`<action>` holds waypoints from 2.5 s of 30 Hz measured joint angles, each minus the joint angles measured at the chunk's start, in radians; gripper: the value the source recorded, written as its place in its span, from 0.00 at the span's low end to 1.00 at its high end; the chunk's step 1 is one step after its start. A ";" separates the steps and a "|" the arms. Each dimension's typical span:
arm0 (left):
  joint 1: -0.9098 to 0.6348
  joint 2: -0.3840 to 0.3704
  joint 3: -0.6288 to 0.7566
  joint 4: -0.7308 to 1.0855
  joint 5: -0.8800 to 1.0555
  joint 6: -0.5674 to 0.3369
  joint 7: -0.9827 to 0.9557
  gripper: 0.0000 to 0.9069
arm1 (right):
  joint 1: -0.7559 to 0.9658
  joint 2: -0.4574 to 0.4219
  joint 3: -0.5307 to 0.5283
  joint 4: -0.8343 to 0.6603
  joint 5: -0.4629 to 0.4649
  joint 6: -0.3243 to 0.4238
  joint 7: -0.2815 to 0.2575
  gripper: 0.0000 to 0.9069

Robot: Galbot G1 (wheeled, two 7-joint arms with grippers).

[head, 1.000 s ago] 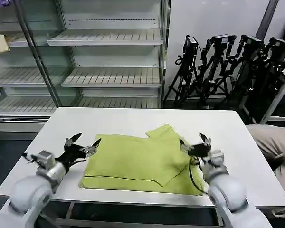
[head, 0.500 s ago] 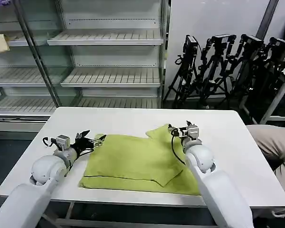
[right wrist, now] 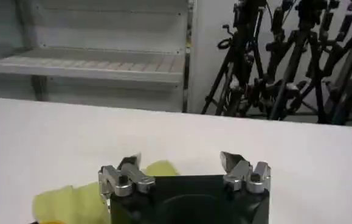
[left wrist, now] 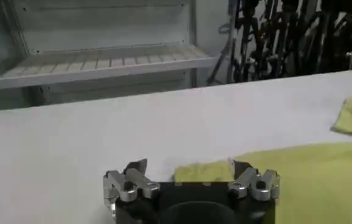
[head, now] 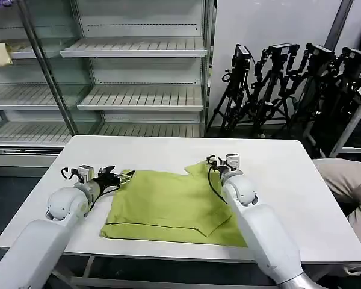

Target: Fold and organize the clothes.

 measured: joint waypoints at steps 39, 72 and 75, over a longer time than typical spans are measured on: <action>-0.005 0.010 0.014 0.072 0.010 -0.023 0.028 0.01 | 0.030 0.012 -0.027 -0.069 0.054 0.001 -0.058 0.00; 0.208 0.056 -0.148 -0.191 -0.028 -0.087 0.029 0.01 | -0.247 -0.194 0.050 0.403 0.100 0.023 -0.074 0.00; 0.246 0.061 -0.175 -0.220 -0.029 -0.092 0.030 0.02 | -0.286 -0.207 0.061 0.452 0.099 0.026 -0.073 0.00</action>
